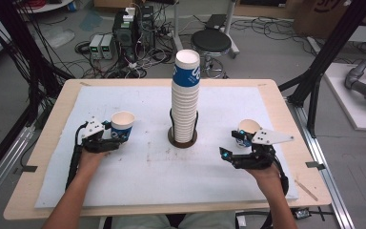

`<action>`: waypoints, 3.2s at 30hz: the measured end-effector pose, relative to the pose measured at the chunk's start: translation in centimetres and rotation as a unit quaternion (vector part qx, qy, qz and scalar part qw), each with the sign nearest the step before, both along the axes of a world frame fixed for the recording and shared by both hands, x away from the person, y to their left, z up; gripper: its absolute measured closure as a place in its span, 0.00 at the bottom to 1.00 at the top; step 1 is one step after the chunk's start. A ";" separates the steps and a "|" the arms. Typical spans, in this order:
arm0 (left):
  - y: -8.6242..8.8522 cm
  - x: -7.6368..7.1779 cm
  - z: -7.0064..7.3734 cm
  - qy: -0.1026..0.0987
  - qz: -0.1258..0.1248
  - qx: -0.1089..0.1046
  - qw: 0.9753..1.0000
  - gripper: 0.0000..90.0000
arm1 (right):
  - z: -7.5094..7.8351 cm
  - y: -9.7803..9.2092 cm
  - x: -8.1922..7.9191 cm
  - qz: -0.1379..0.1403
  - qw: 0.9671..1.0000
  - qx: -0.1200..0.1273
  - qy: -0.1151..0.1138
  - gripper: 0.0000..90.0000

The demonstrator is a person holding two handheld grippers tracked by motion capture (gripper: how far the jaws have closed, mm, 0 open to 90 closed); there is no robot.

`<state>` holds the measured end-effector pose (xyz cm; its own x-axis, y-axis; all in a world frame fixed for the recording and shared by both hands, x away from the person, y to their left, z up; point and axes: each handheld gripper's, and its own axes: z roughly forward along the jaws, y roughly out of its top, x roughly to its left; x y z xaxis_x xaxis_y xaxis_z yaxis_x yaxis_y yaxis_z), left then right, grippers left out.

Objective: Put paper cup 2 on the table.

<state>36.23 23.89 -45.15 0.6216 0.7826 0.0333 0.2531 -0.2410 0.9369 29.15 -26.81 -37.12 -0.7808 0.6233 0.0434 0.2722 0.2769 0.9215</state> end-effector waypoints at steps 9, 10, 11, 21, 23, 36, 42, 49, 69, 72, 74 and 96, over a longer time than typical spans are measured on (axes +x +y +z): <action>0.3 -0.8 0.3 0.017 0.010 0.018 1.000 0.30 | 0.0 -0.2 -0.1 -0.003 1.000 0.003 0.001 0.24; 0.4 -0.9 0.3 0.016 0.011 0.019 1.000 0.30 | 0.0 -0.3 -0.1 -0.003 1.000 0.003 0.002 0.24; 0.4 -0.9 0.3 0.016 0.011 0.019 1.000 0.30 | 0.0 -0.3 -0.1 -0.003 1.000 0.003 0.002 0.24; 1.2 -2.0 0.0 0.029 0.019 0.017 0.999 0.25 | -0.1 -0.4 -0.1 -0.003 1.000 0.002 0.001 0.24; 1.2 -2.1 0.1 0.031 0.019 0.010 0.999 0.22 | -0.1 -0.4 0.0 -0.002 1.000 0.002 0.002 0.24; 3.9 -4.9 1.3 0.014 0.015 -0.054 0.998 0.18 | -0.4 -1.1 0.0 -0.016 1.000 -0.003 0.000 0.24; 4.4 -6.0 2.6 -0.021 0.007 -0.083 0.996 0.18 | -0.4 -1.5 -0.1 -0.032 0.999 -0.007 -0.012 0.24; 4.7 -6.7 4.5 -0.072 0.005 -0.151 0.986 0.18 | -0.6 -2.0 -0.2 -0.065 0.997 -0.020 -0.028 0.23; 3.7 -6.5 6.3 -0.091 -0.023 -0.160 0.983 0.18 | -0.6 -3.8 -1.0 -0.113 0.993 -0.006 -0.037 0.23; 3.8 -6.7 6.3 -0.093 -0.023 -0.159 0.983 0.18 | -0.5 -3.7 -1.2 -0.114 0.993 -0.002 -0.035 0.23; 3.8 -6.7 6.4 -0.094 -0.023 -0.161 0.982 0.18 | -0.4 -3.6 -1.2 -0.114 0.993 -0.001 -0.035 0.23; 3.8 -6.8 6.3 -0.092 -0.018 -0.150 0.984 0.18 | -0.8 -3.7 -1.0 -0.113 0.993 0.003 -0.032 0.23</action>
<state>29.44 27.72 -38.88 0.6546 0.7516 -0.0816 0.0682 0.0487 0.9965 28.16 -30.49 -37.92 -0.6219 0.7831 0.0027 0.2677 0.2093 0.9405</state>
